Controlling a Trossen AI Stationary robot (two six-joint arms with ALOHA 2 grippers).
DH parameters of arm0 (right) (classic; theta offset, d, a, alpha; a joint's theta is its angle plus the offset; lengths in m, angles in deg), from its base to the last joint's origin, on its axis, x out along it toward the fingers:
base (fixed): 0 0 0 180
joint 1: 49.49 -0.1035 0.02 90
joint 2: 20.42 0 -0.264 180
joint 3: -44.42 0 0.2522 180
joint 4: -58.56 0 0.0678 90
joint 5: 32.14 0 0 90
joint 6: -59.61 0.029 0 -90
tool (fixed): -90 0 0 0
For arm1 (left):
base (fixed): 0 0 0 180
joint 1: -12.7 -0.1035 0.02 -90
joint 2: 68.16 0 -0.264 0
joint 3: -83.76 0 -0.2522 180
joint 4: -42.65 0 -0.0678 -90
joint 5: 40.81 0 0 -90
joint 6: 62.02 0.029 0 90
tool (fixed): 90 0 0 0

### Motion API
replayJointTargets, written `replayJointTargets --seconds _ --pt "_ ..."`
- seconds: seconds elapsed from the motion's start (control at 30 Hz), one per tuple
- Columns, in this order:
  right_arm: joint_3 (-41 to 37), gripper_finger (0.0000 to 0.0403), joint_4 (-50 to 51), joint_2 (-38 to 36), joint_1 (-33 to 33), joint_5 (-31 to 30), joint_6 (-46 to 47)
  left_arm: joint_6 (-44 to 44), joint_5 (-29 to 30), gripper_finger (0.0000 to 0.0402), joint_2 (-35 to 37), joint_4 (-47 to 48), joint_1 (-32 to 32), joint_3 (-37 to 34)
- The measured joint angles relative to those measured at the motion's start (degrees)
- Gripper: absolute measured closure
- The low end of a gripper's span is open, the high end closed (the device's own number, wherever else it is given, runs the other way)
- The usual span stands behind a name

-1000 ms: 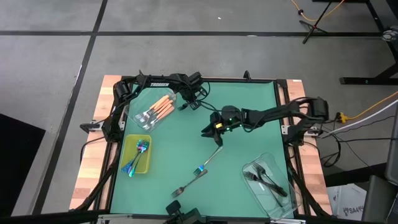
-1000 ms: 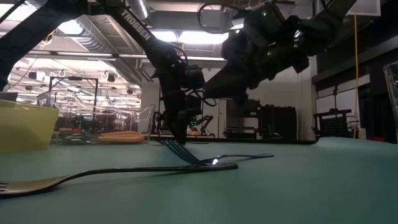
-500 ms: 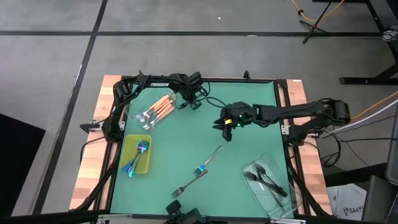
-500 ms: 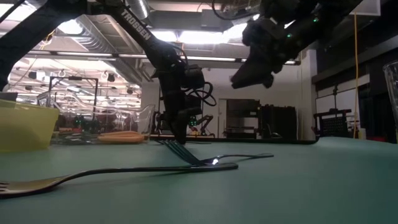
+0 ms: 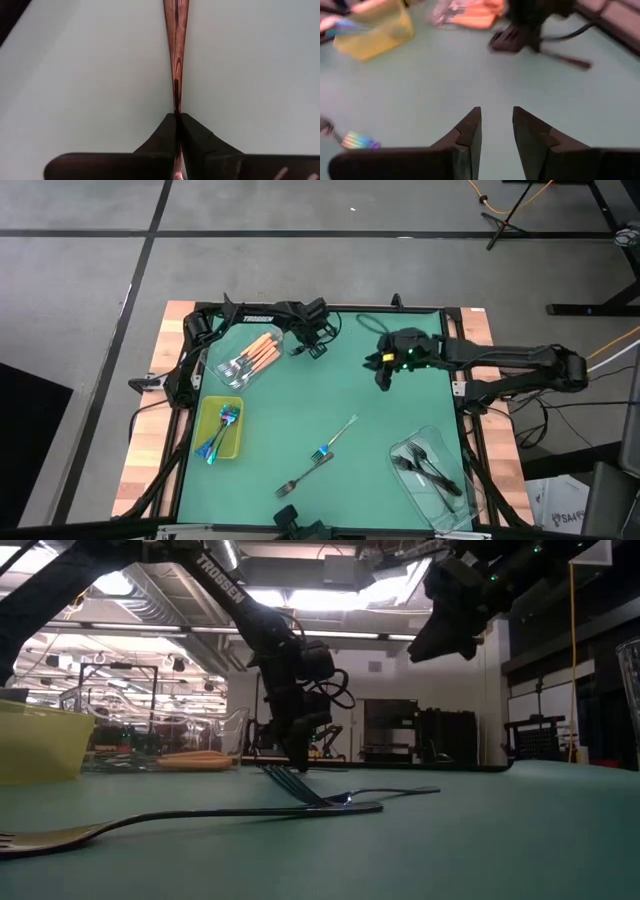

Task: Sort silverware by color (type)
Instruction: Put the black fork in the bottom transparent bin

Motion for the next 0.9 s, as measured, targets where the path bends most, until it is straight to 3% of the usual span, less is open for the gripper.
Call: replayJointTargets --seconds 0.37,0.63,0.9 --pt "0.02 0.0303 7.06 -3.54 12.05 0.8 0.11 3.02 -0.6 0.0395 -0.11 -4.77 4.6 0.0" --pt "0.02 0.0303 8.14 -3.54 20.75 13.75 0.14 14.4 10.49 0.0395 -0.11 -4.98 10.12 0.01" --pt "0.02 0.0303 8.28 -3.25 22.73 18.27 0.14 25.94 23.41 0.0396 -0.07 -8.52 16.12 0.09"
